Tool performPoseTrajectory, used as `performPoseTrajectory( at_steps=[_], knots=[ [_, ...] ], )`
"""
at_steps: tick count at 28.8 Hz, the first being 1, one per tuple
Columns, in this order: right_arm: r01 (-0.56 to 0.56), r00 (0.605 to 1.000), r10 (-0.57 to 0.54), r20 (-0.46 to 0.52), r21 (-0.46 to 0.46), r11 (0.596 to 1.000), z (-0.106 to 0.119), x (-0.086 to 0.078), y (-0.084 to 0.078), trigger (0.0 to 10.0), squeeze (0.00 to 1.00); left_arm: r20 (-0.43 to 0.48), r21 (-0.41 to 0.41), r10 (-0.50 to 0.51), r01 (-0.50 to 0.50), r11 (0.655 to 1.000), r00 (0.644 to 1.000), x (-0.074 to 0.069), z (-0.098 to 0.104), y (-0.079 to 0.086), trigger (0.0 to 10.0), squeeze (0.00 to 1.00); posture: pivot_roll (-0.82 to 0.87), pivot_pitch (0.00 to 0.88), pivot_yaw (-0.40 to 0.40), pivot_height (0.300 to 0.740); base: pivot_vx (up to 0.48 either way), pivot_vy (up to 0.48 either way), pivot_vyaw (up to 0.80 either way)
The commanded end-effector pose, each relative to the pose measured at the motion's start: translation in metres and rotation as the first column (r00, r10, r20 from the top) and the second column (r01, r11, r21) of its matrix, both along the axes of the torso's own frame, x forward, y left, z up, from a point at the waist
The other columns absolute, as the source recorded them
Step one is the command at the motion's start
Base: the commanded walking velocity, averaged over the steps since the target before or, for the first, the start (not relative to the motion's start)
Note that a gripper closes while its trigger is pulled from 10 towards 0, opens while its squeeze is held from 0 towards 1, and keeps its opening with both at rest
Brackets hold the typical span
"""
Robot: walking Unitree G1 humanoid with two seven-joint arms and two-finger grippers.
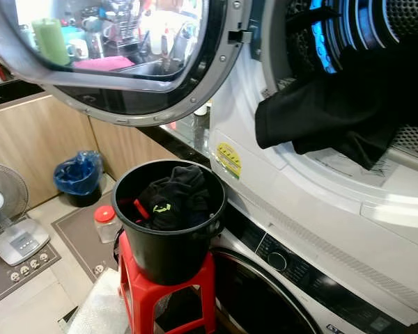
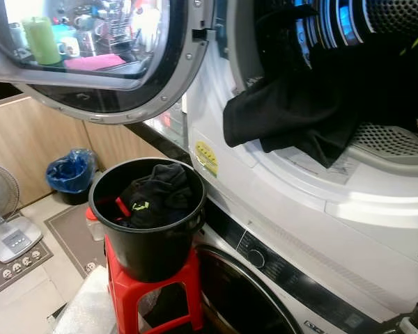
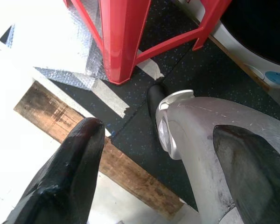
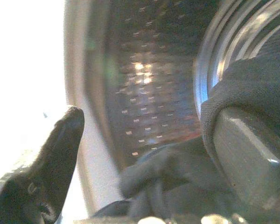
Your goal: Clothes washing
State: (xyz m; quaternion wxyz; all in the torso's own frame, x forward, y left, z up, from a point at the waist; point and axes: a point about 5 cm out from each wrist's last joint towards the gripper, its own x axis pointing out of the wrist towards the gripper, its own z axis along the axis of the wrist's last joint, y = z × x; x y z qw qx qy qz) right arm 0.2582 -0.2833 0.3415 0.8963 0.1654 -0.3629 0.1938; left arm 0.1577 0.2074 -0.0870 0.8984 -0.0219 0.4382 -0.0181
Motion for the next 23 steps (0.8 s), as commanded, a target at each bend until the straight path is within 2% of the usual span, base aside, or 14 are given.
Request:
performPoseTrajectory(
  at_steps=[1, 3, 4, 5, 7, 11, 13, 14, 16, 18, 20, 21, 23],
  knots=[
    [-0.077, 0.996, 0.079, 0.04, -0.061, 0.995, 0.006, -0.011, 0.01, 10.0, 0.0, -0.035, -0.012, 0.001, -0.002, 1.0, 0.999, -0.009, -0.004, -0.003, 10.0, 0.0, 0.04, 0.071, -0.028, 0.74, 0.0, 0.0, 0.0],
    [-0.095, 0.995, 0.097, 0.037, -0.07, 0.993, 0.005, -0.013, 0.011, 10.0, 0.0, -0.035, -0.013, 0.002, -0.002, 1.0, 0.999, -0.008, -0.004, -0.003, 10.0, 0.0, 0.04, 0.071, -0.028, 0.74, 0.0, 0.0, 0.0],
    [-0.169, 0.985, 0.173, 0.025, -0.13, 0.977, -0.001, -0.019, 0.019, 10.0, 0.0, -0.034, -0.015, 0.003, -0.004, 1.0, 0.999, -0.008, -0.004, -0.003, 10.0, 0.0, 0.04, 0.069, -0.029, 0.74, 0.0, 0.0, 0.0],
    [-0.169, 0.985, 0.173, 0.025, -0.13, 0.977, -0.001, -0.019, 0.019, 10.0, 0.0, -0.034, -0.015, 0.003, -0.004, 1.0, 0.999, -0.008, -0.004, -0.003, 10.0, 0.0, 0.04, 0.069, -0.029, 0.74, 0.0, 0.0, 0.0],
    [-0.249, 0.968, 0.251, -0.018, -0.208, 0.946, -0.011, -0.026, 0.032, 10.0, 0.0, -0.035, -0.016, 0.003, -0.004, 1.0, 0.999, -0.008, -0.005, -0.004, 10.0, 0.0, 0.03, 0.068, -0.029, 0.74, 0.0, 0.0, 0.0],
    [-0.337, 0.94, 0.34, -0.033, -0.252, 0.907, -0.016, -0.035, 0.044, 10.0, 0.0, -0.036, -0.016, 0.002, -0.003, 1.0, 0.999, -0.008, -0.005, -0.004, 10.0, 0.0, 0.04, 0.066, -0.03, 0.74, 0.0, 0.0, 0.0],
    [-0.404, 0.911, 0.411, -0.047, -0.312, 0.86, -0.021, -0.043, 0.055, 10.0, 0.0, -0.036, -0.017, 0.002, -0.003, 1.0, 0.999, -0.008, -0.005, -0.004, 10.0, 0.0, 0.04, 0.064, -0.031, 0.74, 0.0, 0.0, 0.0],
    [-0.404, 0.911, 0.411, -0.047, -0.312, 0.86, -0.021, -0.043, 0.055, 10.0, 0.0, -0.036, -0.017, 0.002, -0.003, 1.0, 0.999, -0.008, -0.005, -0.004, 10.0, 0.0, 0.04, 0.064, -0.031, 0.74, 0.0, 0.0, 0.0],
    [-0.477, 0.877, 0.464, -0.127, -0.356, 0.804, -0.033, -0.046, 0.066, 10.0, 0.0, -0.036, -0.018, 0.002, -0.003, 1.0, 0.999, -0.008, -0.005, -0.004, 10.0, 0.0, 0.04, 0.063, -0.032, 0.74, 0.0, 0.0, 0.0],
    [-0.51, 0.86, 0.472, -0.196, -0.377, 0.773, -0.045, -0.046, 0.075, 10.0, 0.0, -0.035, -0.019, 0.003, -0.004, 1.0, 0.999, -0.008, -0.005, -0.005, 10.0, 0.0, 0.03, 0.065, -0.03, 0.74, 0.0, 0.0, 0.0],
    [-0.489, 0.872, 0.435, -0.225, -0.369, 0.791, -0.049, -0.04, 0.076, 10.0, 0.0, -0.029, -0.018, 0.01, -0.01, 1.0, 1.0, -0.006, -0.004, -0.004, 10.0, 0.0, 0.03, 0.067, -0.03, 0.74, 0.0, 0.0, 0.0],
    [-0.46, 0.887, 0.397, -0.237, -0.365, 0.809, -0.052, -0.033, 0.077, 10.0, 0.0, -0.003, -0.008, 0.014, -0.014, 1.0, 1.0, -0.001, -0.001, -0.004, 10.0, 0.0, 0.03, 0.067, -0.029, 0.74, 0.0, 0.0, 0.0],
    [-0.443, 0.895, 0.382, -0.229, -0.357, 0.822, -0.051, -0.028, 0.077, 10.0, 0.0, 0.074, 0.006, 0.007, -0.008, 1.0, 0.997, 0.015, 0.007, -0.004, 10.0, 0.0, 0.03, 0.072, -0.031, 0.74, 0.0, 0.0, 0.0]
  ],
)
